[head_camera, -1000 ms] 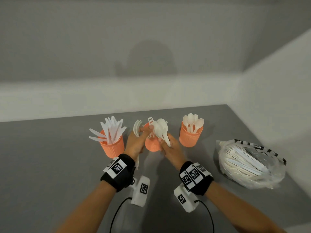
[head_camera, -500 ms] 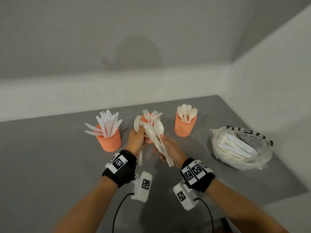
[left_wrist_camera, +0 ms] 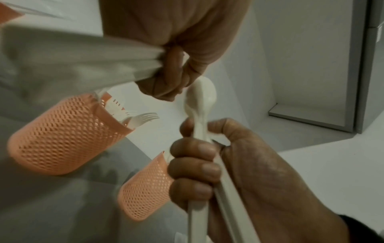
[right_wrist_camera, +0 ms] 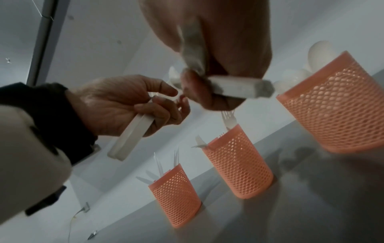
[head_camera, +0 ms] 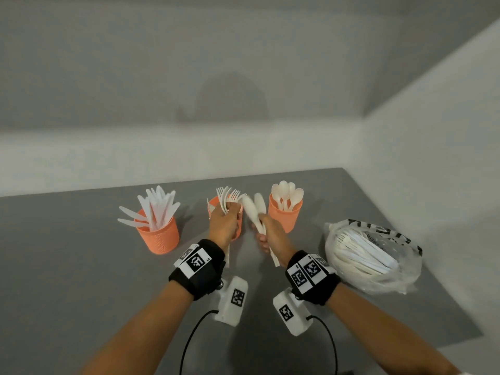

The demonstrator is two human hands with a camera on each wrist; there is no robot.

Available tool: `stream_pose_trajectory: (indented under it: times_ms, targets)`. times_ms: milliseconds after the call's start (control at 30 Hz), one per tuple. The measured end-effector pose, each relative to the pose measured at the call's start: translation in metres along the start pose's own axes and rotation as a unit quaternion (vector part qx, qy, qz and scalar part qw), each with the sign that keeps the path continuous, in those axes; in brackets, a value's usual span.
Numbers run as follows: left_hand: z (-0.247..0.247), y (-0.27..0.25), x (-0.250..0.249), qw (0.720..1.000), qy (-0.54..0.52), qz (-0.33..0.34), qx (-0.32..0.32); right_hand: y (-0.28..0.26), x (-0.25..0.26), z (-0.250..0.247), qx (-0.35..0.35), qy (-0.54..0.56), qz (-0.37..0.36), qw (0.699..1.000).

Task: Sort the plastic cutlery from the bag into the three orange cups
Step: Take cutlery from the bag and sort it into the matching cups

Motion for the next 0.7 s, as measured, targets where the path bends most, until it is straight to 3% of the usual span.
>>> stream_pose_trajectory:
  times_ms: [167, 400, 533, 700]
  targets:
    - [0.010, 0.015, -0.016, 0.996, -0.050, 0.011, -0.075, 0.033, 0.021, -0.036, -0.048, 0.031, -0.093, 0.994]
    - [-0.006, 0.056, -0.055, 0.957, -0.115, 0.136, -0.228, 0.085, 0.051, -0.069, -0.175, 0.071, -0.158, 0.969]
    - [-0.006, 0.069, -0.056, 0.947, -0.018, 0.199, -0.253, 0.109, 0.050, -0.067, -0.225, 0.105, -0.184, 0.951]
    - [-0.005, 0.079, -0.034, 0.937, 0.054, 0.225, -0.261, 0.125, 0.032, -0.056, -0.206, 0.114, -0.177, 0.956]
Point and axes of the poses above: each hand's wrist, its own y-axis towards the middle knuckle, its own z-axis out of the palm, x = y × z, the point moved 2 cm from there along y, towards the middle knuckle, and after that the axes turned 15 degrees about -x, right-handed, at the moved point
